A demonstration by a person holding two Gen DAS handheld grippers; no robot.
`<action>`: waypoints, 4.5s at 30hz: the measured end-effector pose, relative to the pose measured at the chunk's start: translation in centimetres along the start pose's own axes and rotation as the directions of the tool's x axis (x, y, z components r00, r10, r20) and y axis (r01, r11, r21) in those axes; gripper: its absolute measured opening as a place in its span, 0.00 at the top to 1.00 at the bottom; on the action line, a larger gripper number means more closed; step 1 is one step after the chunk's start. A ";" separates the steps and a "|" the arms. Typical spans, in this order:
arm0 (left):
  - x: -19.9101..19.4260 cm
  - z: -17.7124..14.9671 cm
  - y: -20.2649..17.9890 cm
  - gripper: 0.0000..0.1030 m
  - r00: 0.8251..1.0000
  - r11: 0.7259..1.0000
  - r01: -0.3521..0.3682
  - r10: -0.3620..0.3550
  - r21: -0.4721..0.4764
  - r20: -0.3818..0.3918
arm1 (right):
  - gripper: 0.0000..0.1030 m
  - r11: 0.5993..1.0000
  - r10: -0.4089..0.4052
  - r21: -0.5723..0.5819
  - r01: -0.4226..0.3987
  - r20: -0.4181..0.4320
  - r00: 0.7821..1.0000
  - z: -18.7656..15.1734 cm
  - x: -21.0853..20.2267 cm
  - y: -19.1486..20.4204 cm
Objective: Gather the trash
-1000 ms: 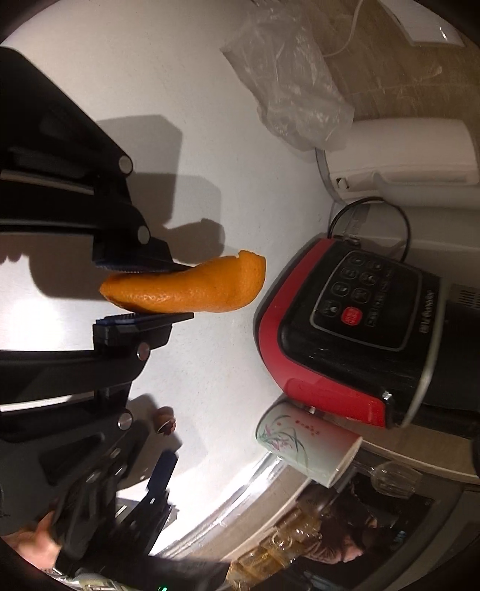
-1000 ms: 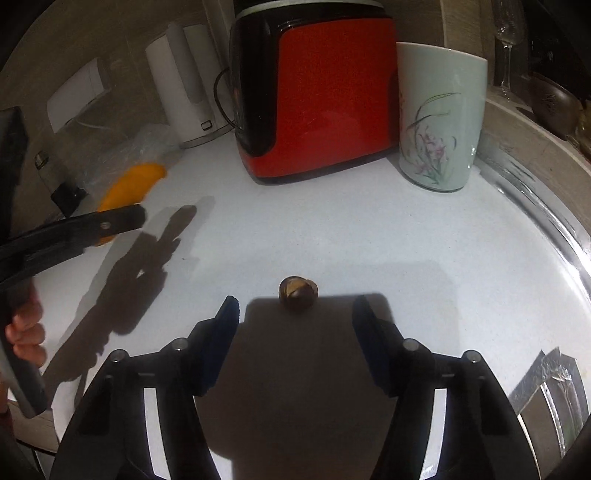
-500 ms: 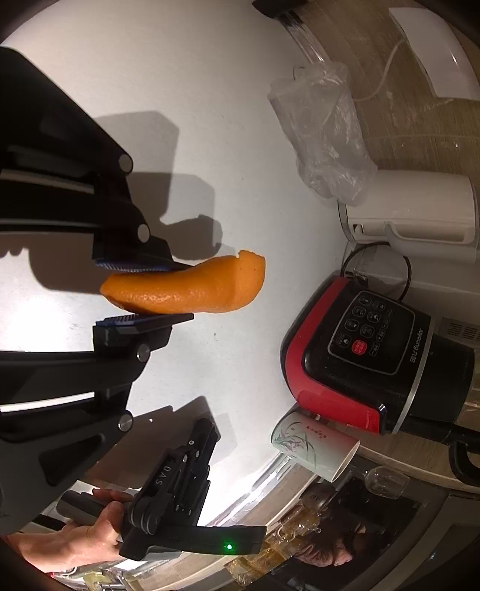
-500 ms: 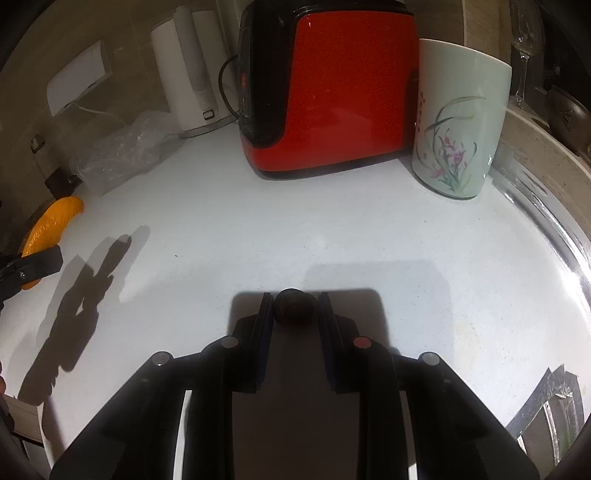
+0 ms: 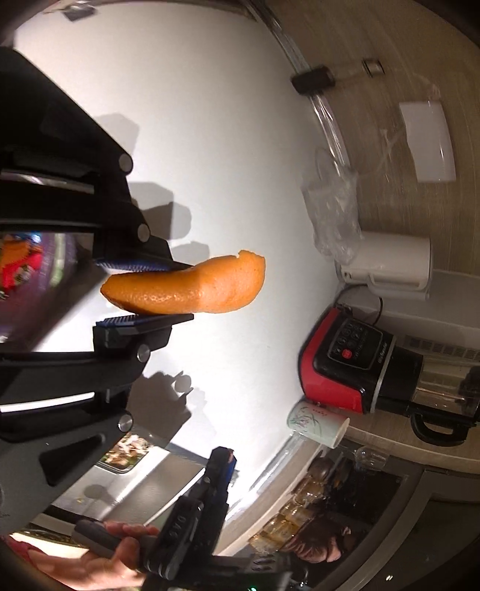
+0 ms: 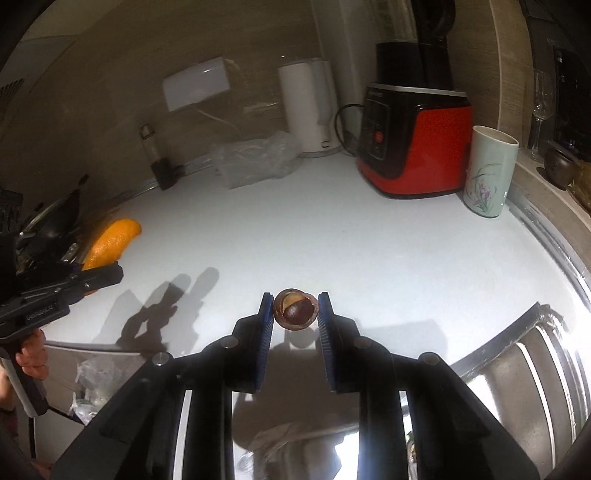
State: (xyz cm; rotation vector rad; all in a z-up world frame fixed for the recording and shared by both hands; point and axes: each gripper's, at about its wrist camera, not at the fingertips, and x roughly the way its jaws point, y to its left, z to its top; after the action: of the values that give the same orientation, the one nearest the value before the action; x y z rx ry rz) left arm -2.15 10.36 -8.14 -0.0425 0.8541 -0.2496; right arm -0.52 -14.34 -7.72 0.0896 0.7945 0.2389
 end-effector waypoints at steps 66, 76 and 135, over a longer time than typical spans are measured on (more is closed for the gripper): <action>-9.0 -20.4 6.1 0.14 0.952 0.954 -0.250 0.211 -0.168 -0.220 | 0.27 0.933 0.120 -0.245 -0.264 -0.480 0.869 -20.6 7.1 20.8; -8.3 -20.4 6.2 0.14 0.939 0.941 -0.276 0.221 -0.196 -0.263 | 0.15 0.948 0.104 -0.220 -0.229 -0.467 0.878 -19.3 6.6 20.2; -32.2 -8.9 2.8 0.07 0.943 0.972 0.107 -0.166 0.209 0.287 | 0.02 0.911 -0.403 0.056 0.408 0.317 0.858 -9.2 -26.0 33.5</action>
State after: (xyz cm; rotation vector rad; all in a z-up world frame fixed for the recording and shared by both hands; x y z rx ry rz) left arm -28.48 21.21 9.47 0.0390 0.5181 -0.4438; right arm -30.63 11.62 9.53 -0.0535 0.4673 -0.1719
